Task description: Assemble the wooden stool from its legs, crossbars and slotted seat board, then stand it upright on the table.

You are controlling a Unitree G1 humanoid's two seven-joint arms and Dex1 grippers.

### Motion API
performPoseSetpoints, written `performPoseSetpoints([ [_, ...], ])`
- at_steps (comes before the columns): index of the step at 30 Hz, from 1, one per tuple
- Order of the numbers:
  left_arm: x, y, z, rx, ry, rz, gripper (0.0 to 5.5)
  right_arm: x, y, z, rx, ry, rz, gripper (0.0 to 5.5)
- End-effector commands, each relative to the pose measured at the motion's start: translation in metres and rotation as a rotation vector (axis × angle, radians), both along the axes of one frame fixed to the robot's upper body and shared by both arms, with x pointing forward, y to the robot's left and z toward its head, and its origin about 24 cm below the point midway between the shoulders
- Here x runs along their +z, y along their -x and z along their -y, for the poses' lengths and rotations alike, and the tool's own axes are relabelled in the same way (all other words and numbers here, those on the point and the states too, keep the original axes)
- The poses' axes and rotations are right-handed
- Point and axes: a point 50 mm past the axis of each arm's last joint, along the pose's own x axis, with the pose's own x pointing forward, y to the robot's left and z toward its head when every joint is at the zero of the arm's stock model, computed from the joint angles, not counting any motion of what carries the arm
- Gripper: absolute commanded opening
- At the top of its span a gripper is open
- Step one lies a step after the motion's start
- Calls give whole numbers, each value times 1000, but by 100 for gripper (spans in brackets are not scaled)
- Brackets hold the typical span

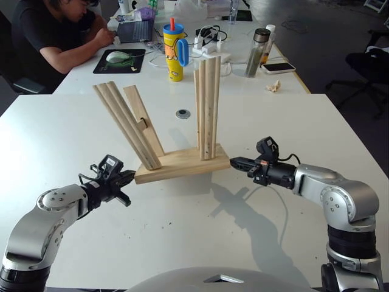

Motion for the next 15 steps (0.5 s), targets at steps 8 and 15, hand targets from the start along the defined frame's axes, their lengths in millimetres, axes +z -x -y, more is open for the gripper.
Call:
performPoseSetpoints([
  [8,54,11,29,-446,291,12,0,57,32,-53,547,-305,126,3],
  [15,67,8,24,-446,285,34,0,46,37,-46,553,-249,66,3],
])
